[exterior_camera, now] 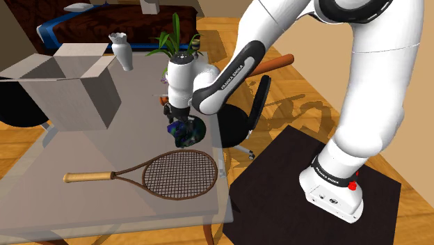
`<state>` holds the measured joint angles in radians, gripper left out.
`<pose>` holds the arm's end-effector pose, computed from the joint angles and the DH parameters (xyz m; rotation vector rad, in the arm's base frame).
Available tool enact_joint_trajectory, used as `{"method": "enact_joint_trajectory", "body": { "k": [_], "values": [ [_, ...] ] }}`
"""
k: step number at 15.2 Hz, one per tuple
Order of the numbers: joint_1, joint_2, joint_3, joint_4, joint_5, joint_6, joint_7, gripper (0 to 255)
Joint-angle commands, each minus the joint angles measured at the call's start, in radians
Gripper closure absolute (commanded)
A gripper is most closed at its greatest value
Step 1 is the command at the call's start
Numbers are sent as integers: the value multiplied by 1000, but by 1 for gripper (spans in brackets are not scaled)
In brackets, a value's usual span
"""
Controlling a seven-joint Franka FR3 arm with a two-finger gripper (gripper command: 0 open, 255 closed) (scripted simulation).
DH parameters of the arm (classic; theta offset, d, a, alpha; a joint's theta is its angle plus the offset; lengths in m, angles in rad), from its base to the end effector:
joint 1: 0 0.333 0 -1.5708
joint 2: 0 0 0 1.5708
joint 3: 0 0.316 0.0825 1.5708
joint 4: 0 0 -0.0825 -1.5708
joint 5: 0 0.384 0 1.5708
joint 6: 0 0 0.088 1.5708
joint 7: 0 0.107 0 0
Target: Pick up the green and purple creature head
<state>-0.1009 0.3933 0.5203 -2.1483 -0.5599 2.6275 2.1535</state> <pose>0.5273 0.2449 0.2534 -2.3774 1.8333 -0.2475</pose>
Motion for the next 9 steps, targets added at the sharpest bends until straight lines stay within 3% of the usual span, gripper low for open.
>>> {"method": "enact_joint_trajectory", "body": {
  "k": [1,9],
  "values": [
    [45,62,-49,64,-48,3,80,0],
    [94,144,-114,81,-128,64,146,0]
  ]
}}
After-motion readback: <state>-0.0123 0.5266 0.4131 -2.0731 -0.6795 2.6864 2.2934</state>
